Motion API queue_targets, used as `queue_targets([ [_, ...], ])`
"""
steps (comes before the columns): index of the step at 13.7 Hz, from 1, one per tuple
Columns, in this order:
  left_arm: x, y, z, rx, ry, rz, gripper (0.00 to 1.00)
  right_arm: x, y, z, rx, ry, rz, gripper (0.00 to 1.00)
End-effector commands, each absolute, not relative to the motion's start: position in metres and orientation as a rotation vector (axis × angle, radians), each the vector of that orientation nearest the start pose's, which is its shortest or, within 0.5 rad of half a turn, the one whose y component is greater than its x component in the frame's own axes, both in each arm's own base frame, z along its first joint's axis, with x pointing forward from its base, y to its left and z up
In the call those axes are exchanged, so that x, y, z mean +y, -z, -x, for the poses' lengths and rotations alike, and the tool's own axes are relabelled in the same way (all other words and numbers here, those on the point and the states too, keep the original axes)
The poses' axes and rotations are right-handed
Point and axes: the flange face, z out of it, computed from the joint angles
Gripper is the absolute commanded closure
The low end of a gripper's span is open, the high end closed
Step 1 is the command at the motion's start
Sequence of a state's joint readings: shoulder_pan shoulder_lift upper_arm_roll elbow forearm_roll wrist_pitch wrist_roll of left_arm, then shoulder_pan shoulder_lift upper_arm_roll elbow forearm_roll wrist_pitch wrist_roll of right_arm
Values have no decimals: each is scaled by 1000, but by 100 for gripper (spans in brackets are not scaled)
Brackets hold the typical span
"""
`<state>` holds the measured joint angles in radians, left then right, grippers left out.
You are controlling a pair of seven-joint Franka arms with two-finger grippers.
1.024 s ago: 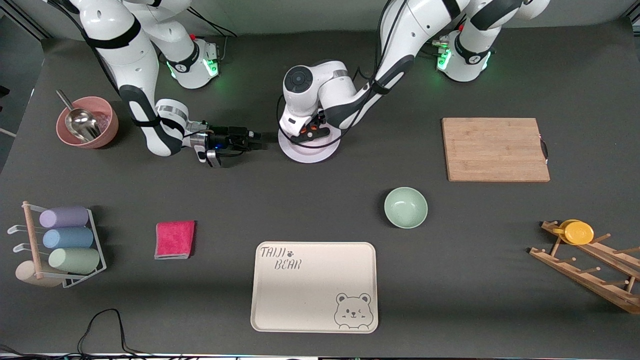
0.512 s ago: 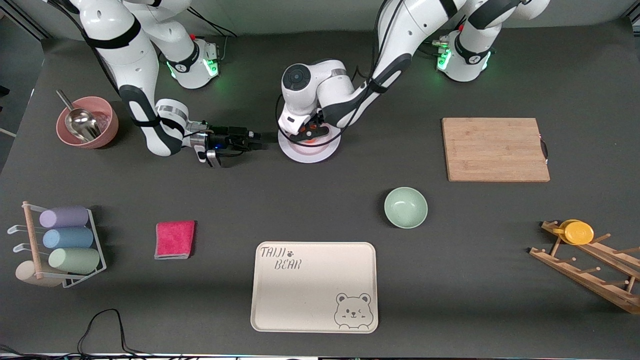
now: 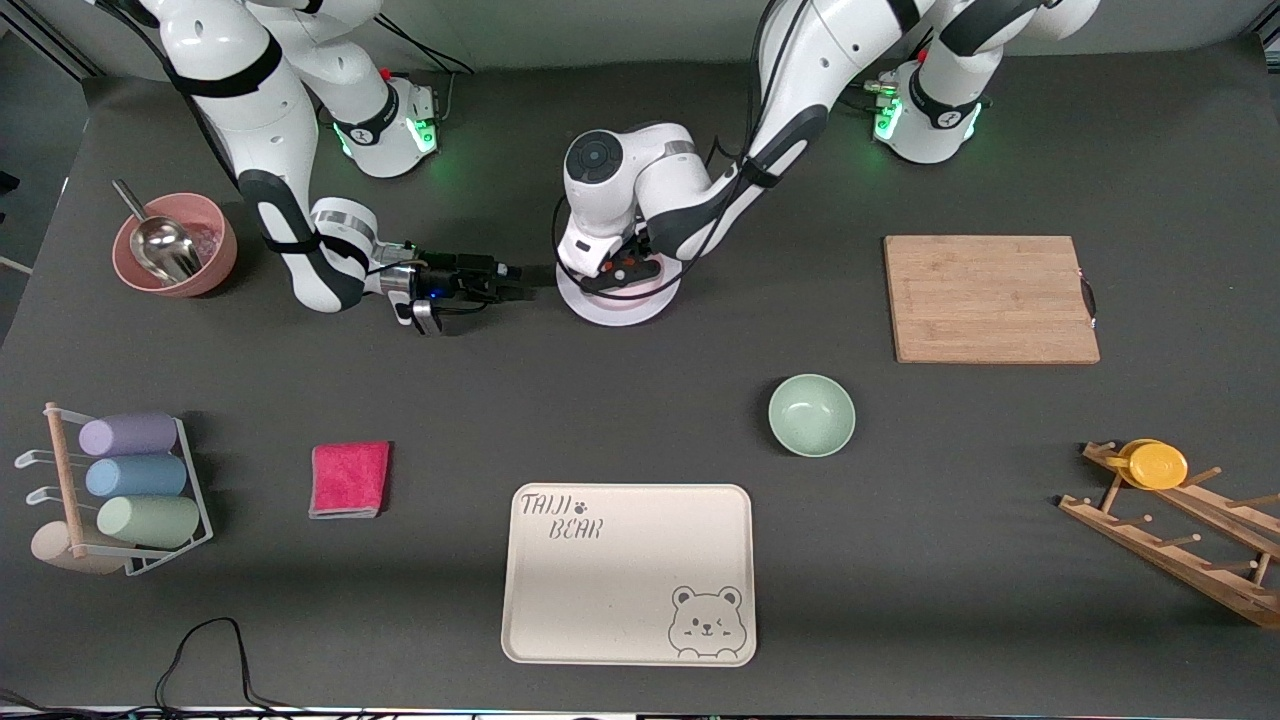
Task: Place orange and plate with both arms
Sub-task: 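Lower the orange onto the plate while the right gripper grasps the rim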
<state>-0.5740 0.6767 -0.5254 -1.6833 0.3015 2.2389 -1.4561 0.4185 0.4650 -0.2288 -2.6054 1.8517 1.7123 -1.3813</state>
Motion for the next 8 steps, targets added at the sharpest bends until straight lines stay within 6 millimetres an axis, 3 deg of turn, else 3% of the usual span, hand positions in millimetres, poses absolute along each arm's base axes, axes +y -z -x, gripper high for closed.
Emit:
queue_targets([
  [1, -550, -303, -379, -323, -52, 3104, 0, 163, -103, -338, 130, 49, 1777, 0],
  [5, -500, -366, -428, -337, 37, 3085, 0, 195, -101, -339, 126, 73, 1767, 0],
  [8, -444, -411, -466, -241, 83, 3046, 0, 208, -94, -336, 76, 102, 1774, 0],
])
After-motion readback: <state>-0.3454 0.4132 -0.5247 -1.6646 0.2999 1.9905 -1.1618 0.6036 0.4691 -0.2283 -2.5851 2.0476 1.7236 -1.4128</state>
